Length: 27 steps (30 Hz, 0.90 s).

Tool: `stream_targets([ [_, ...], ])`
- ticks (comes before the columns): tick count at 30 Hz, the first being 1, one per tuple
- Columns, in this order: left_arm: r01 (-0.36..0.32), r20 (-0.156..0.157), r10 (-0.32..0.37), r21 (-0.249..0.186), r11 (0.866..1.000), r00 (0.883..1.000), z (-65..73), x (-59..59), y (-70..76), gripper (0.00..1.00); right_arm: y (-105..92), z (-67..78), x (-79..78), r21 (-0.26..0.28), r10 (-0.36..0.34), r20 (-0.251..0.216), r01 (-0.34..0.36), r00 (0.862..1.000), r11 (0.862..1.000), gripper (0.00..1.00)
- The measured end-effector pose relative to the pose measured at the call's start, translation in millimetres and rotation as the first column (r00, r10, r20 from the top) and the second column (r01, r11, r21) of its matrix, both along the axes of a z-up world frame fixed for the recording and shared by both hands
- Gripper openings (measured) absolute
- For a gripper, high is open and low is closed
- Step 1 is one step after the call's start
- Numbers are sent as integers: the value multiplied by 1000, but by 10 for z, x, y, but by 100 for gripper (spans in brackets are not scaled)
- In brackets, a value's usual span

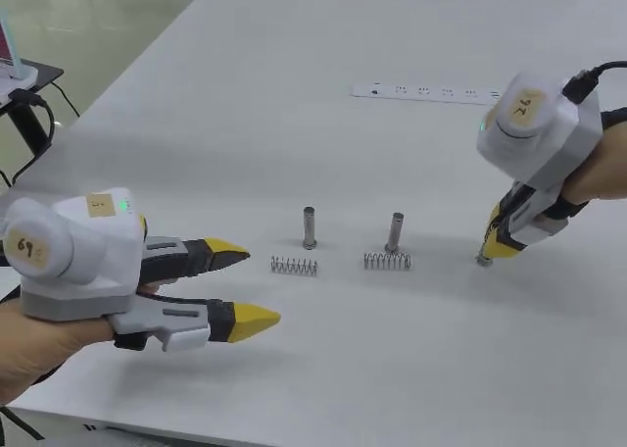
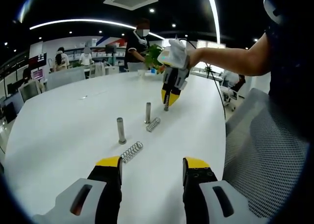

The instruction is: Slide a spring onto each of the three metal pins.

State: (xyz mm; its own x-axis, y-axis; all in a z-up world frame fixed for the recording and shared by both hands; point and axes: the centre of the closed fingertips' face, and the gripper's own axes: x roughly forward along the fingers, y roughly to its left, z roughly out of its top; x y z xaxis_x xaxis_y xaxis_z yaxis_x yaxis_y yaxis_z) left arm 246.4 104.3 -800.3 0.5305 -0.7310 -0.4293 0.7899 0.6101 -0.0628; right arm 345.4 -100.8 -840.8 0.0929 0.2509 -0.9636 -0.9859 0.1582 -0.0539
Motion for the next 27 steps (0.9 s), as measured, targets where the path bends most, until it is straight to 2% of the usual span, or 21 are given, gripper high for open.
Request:
stream_targets([
  [11, 2, 0, -2, 1, 1000, 1000, 0, -4, -6, 44, 28, -42, -25, 1, 3, -5, -3, 1000, 1000, 10],
  [16, 1, 1, -1, -1, 1000, 1000, 4, -3, -6, 44, 29, -55, -38, 1, -1, -10, 1, 1000, 1000, 13],
  [27, 6, -1, -6, 0, 1000, 1000, -3, -3, -12, 44, 64, -17, -53, 14, 7, -2, -7, 1000, 1000, 18],
])
